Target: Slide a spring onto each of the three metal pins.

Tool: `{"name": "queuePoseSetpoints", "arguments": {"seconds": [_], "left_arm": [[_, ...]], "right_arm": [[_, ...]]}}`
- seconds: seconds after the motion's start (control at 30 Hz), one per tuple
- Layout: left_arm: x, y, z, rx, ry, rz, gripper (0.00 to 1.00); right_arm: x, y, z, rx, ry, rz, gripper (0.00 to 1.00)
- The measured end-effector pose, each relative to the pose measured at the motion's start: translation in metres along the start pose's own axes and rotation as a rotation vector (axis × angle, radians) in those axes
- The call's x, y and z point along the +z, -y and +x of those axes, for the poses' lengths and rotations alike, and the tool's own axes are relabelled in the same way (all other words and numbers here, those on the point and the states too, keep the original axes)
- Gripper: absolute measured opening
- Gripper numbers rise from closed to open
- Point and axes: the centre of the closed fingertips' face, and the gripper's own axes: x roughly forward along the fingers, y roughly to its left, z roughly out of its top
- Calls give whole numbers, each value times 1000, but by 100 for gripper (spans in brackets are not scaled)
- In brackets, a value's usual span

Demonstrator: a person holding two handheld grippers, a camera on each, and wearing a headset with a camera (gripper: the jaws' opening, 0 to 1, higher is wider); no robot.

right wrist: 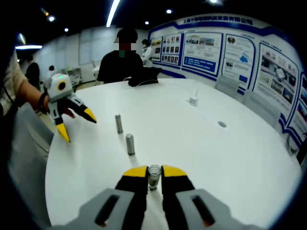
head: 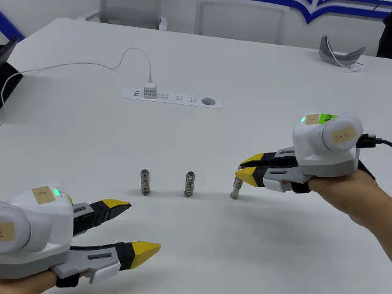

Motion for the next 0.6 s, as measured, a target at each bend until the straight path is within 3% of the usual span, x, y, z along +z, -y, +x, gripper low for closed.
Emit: {"name": "queuePoseSetpoints", "arguments": {"seconds": [0.6], "left_arm": [[-1,-2,-1,5,-3,-5,56]], "right_arm": [[-11,-3,7,6,-26,8,12]]}}
